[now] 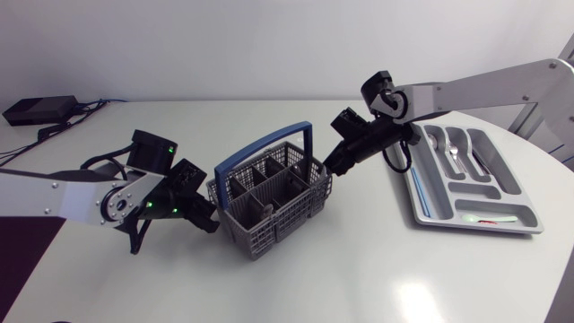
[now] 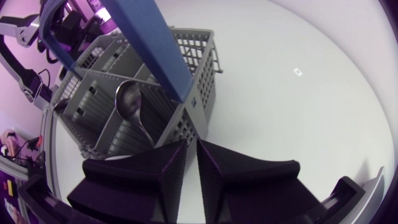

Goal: Unload the cutlery basket into the drawer organizer.

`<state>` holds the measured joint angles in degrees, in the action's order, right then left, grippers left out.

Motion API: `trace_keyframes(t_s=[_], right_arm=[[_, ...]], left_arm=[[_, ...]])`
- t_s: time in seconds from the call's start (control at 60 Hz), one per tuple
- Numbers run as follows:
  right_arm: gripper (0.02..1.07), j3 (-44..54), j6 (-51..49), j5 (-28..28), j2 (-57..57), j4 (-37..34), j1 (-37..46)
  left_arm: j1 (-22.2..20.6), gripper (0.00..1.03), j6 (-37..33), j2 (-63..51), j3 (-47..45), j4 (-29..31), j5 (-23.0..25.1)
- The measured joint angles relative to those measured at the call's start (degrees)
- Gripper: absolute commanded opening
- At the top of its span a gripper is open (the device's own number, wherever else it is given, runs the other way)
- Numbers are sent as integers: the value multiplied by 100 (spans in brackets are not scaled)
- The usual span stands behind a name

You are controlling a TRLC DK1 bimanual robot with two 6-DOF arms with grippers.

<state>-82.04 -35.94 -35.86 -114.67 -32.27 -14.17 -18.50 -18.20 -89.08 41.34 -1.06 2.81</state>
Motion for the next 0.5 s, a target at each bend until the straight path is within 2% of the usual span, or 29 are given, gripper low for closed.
trace_keyframes(t_s=[0.2,0.4,0.5], right_arm=[[20,1080,-66,66,774,-44,20],[20,2048,-22,332,1567,98,-79],[20,2446,175,774,1943,407,-328]], left_arm=[[267,51,-192,-656,697,-11,361],[352,51,-326,-1180,1296,-55,581],[428,52,-354,-1397,1622,-57,597]])
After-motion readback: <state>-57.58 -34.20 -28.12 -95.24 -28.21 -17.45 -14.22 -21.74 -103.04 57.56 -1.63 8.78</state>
